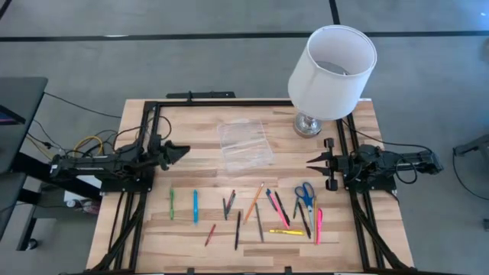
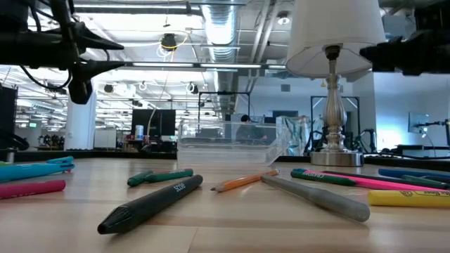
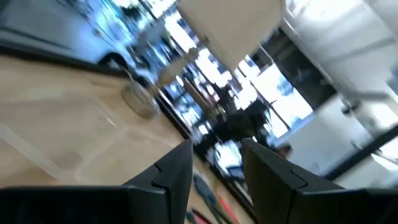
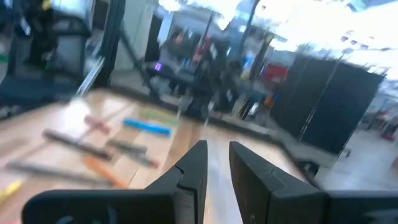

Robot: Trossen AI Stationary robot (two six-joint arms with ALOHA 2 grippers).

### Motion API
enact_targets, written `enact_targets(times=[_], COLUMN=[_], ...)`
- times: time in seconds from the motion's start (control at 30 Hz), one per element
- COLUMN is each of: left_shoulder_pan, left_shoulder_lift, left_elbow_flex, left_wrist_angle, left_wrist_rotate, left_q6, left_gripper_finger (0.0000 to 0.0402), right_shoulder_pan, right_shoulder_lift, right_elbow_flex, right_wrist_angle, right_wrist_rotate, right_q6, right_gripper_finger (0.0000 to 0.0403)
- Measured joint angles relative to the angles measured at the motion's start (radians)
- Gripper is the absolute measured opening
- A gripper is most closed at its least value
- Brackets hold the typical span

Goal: Pick & place school supplies into a supply box
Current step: Put the green ballpen into the transparent supply box

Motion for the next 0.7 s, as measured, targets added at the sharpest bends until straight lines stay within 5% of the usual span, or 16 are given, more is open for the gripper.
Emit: enact_targets(times=[0.23,0.53,0.6,0.7], left_shoulder_pan=[0.0,0.0,0.0,0.0], left_shoulder_lift=[0.0,0.0,0.0,0.001], left_elbow_flex=[0.0,0.0,0.0,0.0], left_wrist_angle=[-0.004,-0.021,-0.015,0.019], left_wrist_rotate=[-0.161,-0.178,-0.155,0.011], left_q6=[-0.001,-0.002,-0.024,-0.069], left_gripper_finger=[0.0132,0.0132,0.0132,0.0132], right_shoulder_pan=[0.004,0.005,0.005,0.005], right_shoulder_lift=[0.0,0.0,0.0,0.0], right_elbow_flex=[0.0,0.001,0.001,0.002], right_wrist_angle=[0.114,0.432,0.503,0.54], right_wrist_rotate=[-0.001,0.0,-0.001,0.002], right_q6=[0.312,1.101,1.142,1.114], right_gripper_finger=[0.0063,0.0063,0.0063,0.0063])
